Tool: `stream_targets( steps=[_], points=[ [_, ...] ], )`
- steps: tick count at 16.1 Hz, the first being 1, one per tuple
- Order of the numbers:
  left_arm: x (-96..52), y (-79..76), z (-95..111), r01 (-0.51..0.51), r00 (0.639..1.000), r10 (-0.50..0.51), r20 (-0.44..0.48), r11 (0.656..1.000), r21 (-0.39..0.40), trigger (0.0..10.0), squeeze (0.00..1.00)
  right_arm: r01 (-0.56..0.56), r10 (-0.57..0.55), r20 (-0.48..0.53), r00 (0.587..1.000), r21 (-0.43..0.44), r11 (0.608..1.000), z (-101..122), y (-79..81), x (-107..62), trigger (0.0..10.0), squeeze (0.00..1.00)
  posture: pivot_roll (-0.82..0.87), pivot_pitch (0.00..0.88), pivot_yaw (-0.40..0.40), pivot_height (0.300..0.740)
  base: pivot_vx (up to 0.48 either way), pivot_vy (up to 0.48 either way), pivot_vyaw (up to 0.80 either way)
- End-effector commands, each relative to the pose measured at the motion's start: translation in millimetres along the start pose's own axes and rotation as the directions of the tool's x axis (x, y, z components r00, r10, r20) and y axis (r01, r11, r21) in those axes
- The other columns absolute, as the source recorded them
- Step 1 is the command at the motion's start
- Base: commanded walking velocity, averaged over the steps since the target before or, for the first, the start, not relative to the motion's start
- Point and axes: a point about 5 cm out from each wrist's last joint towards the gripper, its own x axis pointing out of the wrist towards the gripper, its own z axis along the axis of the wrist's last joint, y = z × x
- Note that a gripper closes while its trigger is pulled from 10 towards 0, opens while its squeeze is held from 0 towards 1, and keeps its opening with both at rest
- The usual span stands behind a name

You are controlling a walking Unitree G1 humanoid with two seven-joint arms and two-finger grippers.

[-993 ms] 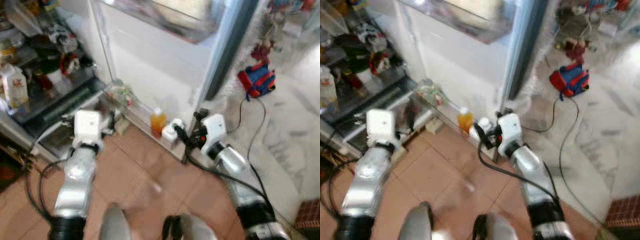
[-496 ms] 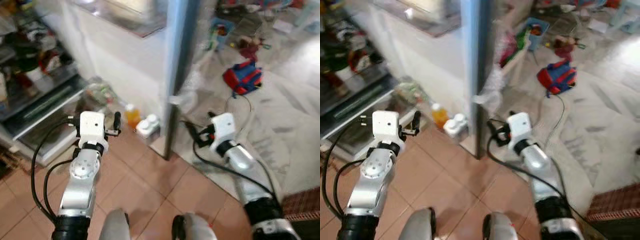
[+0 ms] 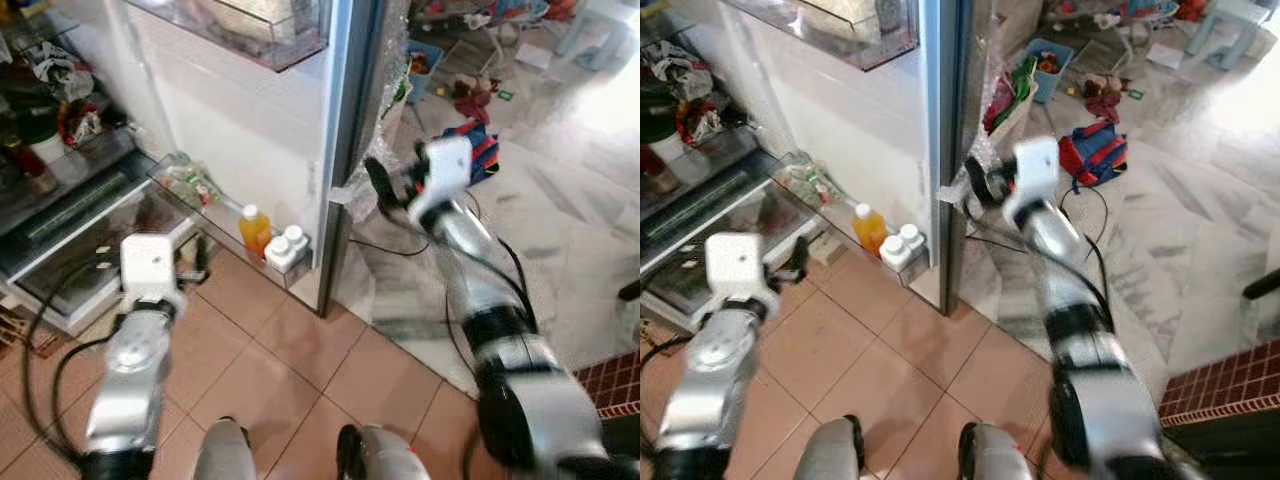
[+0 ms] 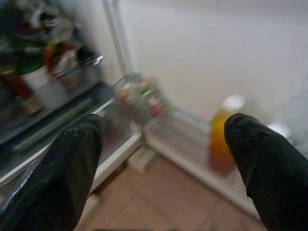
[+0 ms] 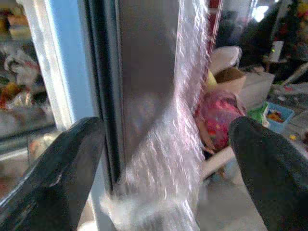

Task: Restocking fridge

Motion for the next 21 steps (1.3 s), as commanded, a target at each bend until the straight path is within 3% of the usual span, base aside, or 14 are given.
stream_targets(
  steps=[1, 4, 8, 10, 11, 13, 14, 15, 17, 19, 21],
  points=[
    [-2.9, 2.3, 2, -0.011, 1.0, 0.011, -0.001, 1.0, 0.013, 10.0, 0.0, 0.025, -0.026, 0.013, 1.0, 0.022, 0.999, 4, -1.6, 4.4, 10.0, 0.0, 0.18, 0.173, -0.039, 0.74, 0.0, 0.0, 0.0],
    [-21.0, 4.3, -3, -0.011, 0.999, 0.012, -0.035, 0.999, 0.032, 10.0, 0.0, 0.039, -0.042, 0.024, 0.999, 0.106, 0.994, 11, 9.8, 20.5, 10.0, 0.0, 0.23, 0.196, -0.047, 0.74, 0.0, 0.0, 0.0],
    [-26.6, 4.8, -3, -0.012, 0.999, 0.014, -0.047, 0.999, 0.041, 10.0, 0.0, -0.056, 0.047, 0.056, 0.997, 0.181, 0.982, 18, 28.2, 31.6, 10.0, 0.0, 0.24, 0.198, -0.053, 0.74, 0.0, 0.0, 0.0],
    [-26.1, 4.4, -3, -0.008, 0.999, 0.01, -0.051, 0.999, 0.045, 10.0, 0.0, -0.069, 0.053, 0.067, 0.996, 0.272, 0.96, 19, 31.2, 33.5, 10.0, 0.0, 0.24, 0.196, -0.054, 0.74, 0.0, 0.0, 0.0],
    [-24.3, 0.2, -4, 0.024, 0.998, -0.021, -0.051, 0.998, 0.059, 10.0, 0.0, -0.126, 0.096, 0.097, 0.991, 0.369, 0.921, 20, 37.9, 34.2, 10.0, 0.0, 0.24, 0.194, -0.05, 0.74, 0.0, 0.0, 0.0],
    [-22.2, -1.7, -3, 0.044, 0.998, -0.04, -0.052, 0.997, 0.065, 10.0, 0.0, -0.253, 0.203, 0.157, 0.967, 0.463, 0.85, 21, 50.4, 31.6, 10.0, 0.0, 0.23, 0.193, -0.041, 0.74, 0.0, 0.0, 0.0],
    [-20.9, -1.7, -3, 0.048, 0.998, -0.044, -0.055, 0.997, 0.064, 10.0, 0.0, -0.338, 0.279, 0.192, 0.941, 0.487, 0.805, 21, 56.7, 26.3, 10.0, 0.0, 0.22, 0.191, -0.036, 0.74, 0.0, 0.0, 0.0],
    [-19.2, -2.8, -3, 0.058, 0.997, -0.054, -0.056, 0.996, 0.066, 10.0, 0.0, -0.451, 0.389, 0.229, 0.892, 0.504, 0.737, 20, 64.7, 14.8, 10.0, 0.0, 0.21, 0.19, -0.032, 0.74, 0.0, 0.0, 0.0],
    [-17.2, -4.3, -2, 0.068, 0.996, -0.064, -0.054, 0.995, 0.068, 10.0, 0.0, -0.549, 0.494, 0.257, 0.831, 0.523, 0.652, 21, 72.2, -1.2, 10.0, 0.0, 0.2, 0.187, -0.028, 0.74, 0.0, 0.0, 0.0],
    [-15.1, -5.1, -2, 0.072, 0.996, -0.069, -0.052, 0.995, 0.069, 10.0, 0.0, -0.599, 0.563, 0.251, 0.787, 0.527, 0.603, 19, 77.1, -17.8, 10.0, 0.0, 0.19, 0.182, -0.028, 0.74, 0.0, 0.0, 0.0],
    [-13.6, -5.8, -1, 0.075, 0.996, -0.072, -0.049, 0.995, 0.07, 10.0, 0.0, -0.587, 0.586, 0.206, 0.784, 0.554, 0.591, 13, 74.6, -34.6, 10.0, 0.0, 0.18, 0.177, -0.03, 0.74, 0.0, 0.0, 0.0]
  ],
)
